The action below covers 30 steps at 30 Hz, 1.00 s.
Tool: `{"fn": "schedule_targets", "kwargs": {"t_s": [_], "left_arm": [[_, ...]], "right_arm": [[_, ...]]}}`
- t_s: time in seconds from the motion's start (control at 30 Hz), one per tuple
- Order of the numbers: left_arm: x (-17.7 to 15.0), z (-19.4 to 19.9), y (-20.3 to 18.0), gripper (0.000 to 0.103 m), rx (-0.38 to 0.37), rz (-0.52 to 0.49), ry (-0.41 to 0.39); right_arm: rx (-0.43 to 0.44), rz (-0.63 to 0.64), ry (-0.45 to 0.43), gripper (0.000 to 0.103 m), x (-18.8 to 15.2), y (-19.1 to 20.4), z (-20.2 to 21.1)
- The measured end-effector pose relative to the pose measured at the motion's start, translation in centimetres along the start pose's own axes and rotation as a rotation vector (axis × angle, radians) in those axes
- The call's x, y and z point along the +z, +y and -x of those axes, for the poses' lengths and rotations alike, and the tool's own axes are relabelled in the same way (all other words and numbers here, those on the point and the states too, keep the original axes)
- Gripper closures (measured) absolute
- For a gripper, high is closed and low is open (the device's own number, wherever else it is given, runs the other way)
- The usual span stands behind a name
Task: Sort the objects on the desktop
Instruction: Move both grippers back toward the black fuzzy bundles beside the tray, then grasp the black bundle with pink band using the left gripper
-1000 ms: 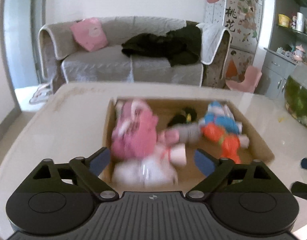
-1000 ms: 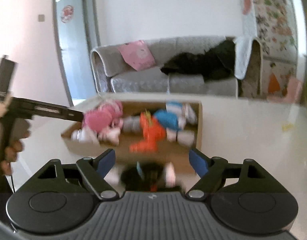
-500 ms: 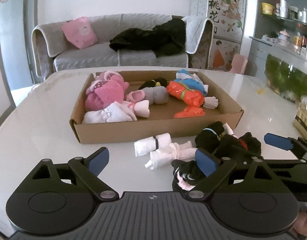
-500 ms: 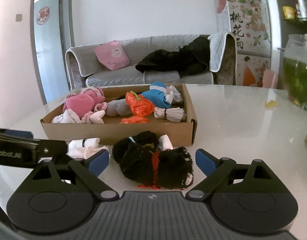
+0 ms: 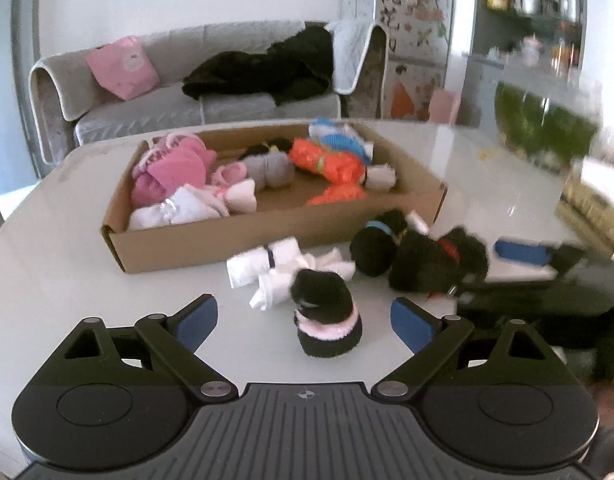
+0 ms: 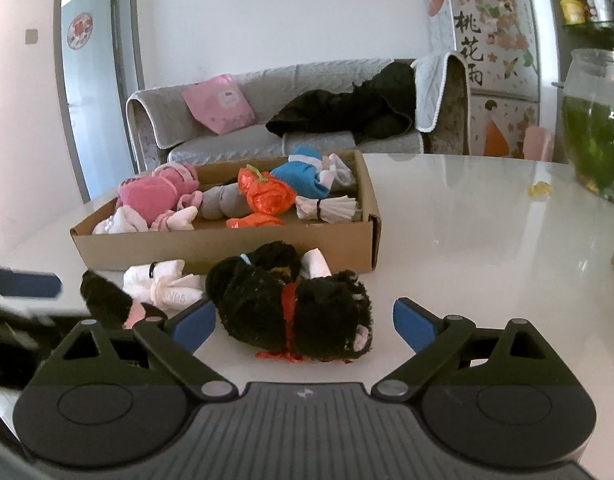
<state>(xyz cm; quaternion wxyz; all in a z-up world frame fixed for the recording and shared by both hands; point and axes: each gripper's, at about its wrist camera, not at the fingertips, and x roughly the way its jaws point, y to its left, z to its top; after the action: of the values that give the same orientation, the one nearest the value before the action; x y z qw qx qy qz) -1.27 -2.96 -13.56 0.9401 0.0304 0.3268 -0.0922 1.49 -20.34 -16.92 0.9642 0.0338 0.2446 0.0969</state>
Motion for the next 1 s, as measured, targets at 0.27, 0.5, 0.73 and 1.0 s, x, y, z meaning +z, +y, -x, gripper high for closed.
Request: {"fn": "schedule_targets", "kwargs": {"t_s": [0.27,0.5,0.73,1.0], "left_arm": [[-0.9,-2.8,-0.4,0.007,-0.059,-0.013,0.052],[-1.1,-3.8,-0.5,0.007,-0.055,-0.027,0.054],[-1.0,-4.0,-1.0,0.023,-0.045,-0.045,0.029],[-0.5,-3.8,-0.4,0.053,-0.047,-0.025,0.026]], "right_arm": [[0.003,-0.043,0.022,0.008,0.3,-1.4,-0.4],[0.030,-0.027,0.026,0.007,0.7,-1.0,-0.3],[0.037,-0.018,0.036,0.007,0.9,-0.7,-0.7],[0.030,-0.020,0.052,0.007,0.9,-0.4,-1.0]]}}
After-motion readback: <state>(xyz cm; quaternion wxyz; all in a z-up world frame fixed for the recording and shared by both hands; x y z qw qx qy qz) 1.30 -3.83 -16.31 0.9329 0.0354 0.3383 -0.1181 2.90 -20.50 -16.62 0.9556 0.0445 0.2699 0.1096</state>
